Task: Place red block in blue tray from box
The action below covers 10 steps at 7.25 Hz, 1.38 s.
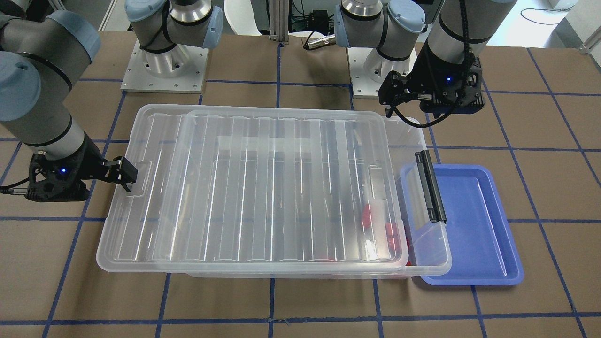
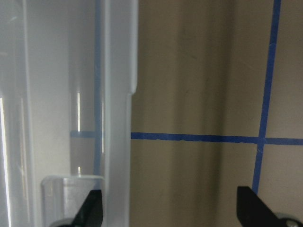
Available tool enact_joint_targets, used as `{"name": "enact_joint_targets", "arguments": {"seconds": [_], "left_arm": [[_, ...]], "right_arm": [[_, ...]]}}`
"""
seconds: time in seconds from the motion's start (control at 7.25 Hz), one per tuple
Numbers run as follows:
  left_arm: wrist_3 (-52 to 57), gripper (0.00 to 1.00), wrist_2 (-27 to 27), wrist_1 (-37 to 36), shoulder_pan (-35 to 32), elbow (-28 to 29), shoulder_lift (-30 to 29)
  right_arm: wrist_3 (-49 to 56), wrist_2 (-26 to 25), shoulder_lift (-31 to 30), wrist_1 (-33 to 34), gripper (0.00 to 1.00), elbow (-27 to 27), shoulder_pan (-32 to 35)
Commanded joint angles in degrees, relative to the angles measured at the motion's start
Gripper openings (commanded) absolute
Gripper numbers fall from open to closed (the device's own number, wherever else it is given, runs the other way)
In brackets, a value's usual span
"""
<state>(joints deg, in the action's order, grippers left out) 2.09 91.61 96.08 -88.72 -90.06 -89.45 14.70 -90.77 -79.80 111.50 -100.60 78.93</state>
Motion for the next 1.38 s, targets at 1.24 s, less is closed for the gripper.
{"name": "enact_joint_targets", "arguments": {"seconds": [1.24], "left_arm": [[4.2, 1.00, -0.7, -3.8, 4.1, -1.8, -4.6]], "right_arm": [[18.4, -1.2, -1.0, -0.9, 1.00, 0.2, -14.2]]}}
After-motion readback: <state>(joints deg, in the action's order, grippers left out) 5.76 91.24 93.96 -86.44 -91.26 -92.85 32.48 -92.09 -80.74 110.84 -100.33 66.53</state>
